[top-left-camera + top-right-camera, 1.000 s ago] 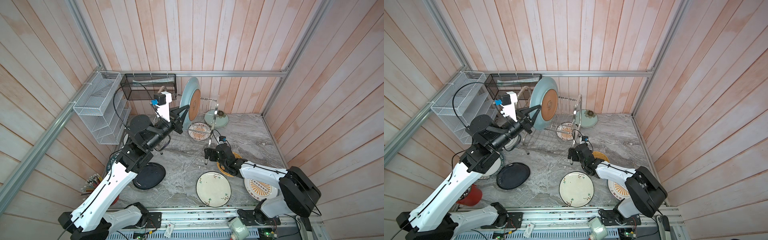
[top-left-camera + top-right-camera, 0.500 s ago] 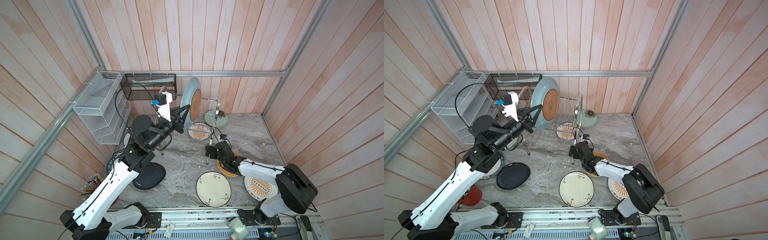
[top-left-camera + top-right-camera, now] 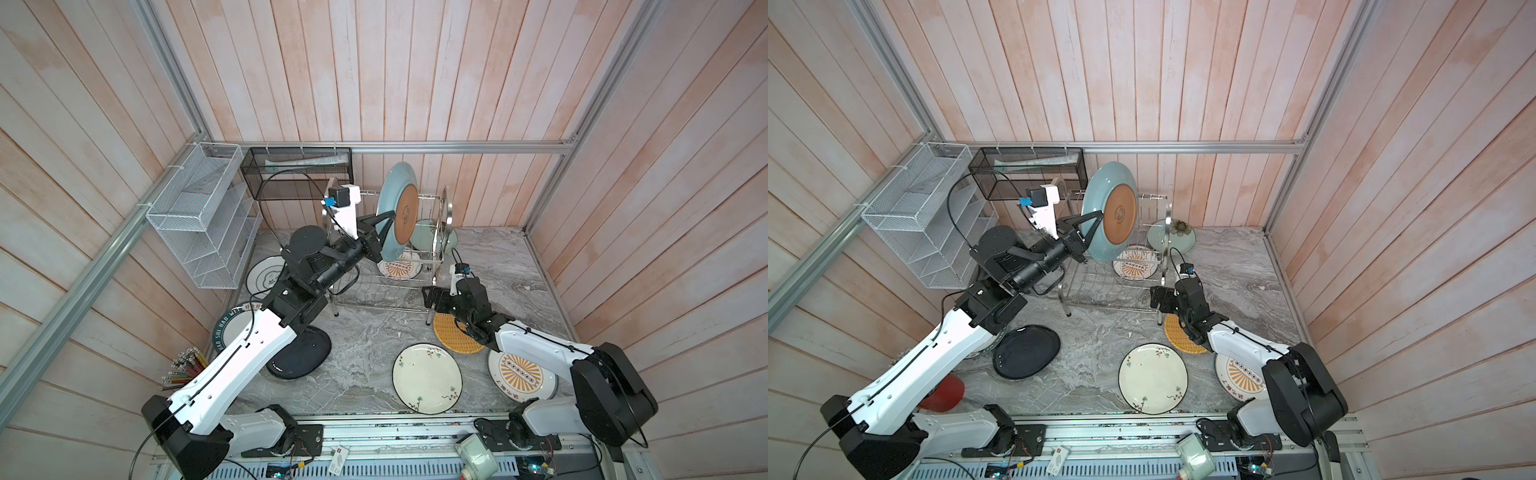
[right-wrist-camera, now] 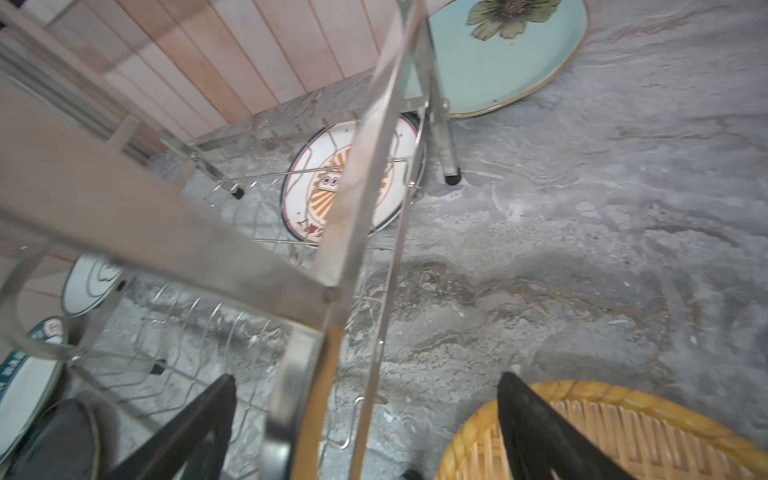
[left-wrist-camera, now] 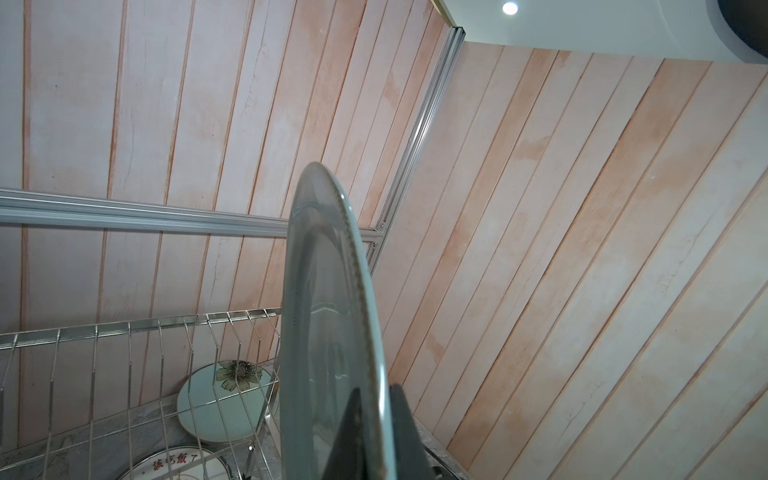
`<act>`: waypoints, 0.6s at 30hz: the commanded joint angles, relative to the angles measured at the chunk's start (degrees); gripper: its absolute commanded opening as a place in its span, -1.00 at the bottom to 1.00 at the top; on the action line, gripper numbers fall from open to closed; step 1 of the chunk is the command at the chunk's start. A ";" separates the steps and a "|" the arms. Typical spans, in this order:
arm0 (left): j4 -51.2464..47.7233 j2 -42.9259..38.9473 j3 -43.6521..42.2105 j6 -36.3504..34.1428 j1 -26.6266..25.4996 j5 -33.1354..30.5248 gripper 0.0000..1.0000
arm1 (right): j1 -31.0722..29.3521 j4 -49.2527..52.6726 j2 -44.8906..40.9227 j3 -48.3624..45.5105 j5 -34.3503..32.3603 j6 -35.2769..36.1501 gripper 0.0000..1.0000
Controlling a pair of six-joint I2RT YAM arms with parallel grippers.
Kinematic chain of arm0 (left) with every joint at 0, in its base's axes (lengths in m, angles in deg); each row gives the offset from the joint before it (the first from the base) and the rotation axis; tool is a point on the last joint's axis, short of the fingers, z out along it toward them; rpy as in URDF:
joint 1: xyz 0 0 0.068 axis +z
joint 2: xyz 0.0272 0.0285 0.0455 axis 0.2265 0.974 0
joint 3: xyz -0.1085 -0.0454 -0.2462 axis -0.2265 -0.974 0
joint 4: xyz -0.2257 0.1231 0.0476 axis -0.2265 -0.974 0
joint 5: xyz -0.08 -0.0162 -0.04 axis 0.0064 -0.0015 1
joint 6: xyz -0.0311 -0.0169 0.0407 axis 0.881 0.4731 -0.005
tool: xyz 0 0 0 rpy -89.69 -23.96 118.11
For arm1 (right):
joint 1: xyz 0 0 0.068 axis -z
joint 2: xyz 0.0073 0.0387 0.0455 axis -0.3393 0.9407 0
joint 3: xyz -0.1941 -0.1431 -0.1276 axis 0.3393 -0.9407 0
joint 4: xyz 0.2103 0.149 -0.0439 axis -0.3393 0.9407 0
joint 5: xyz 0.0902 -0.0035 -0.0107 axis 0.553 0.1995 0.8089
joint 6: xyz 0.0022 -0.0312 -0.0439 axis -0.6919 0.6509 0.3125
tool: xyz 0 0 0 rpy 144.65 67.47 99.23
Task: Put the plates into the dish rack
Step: 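Carry the plate with the left gripper over the upper rack slots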
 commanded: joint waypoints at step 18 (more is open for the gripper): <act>11.47 11.15 11.14 -8.65 -8.42 -15.58 -1.00 | 1.36 4.38 -15.66 -1.73 11.45 0.82 0.95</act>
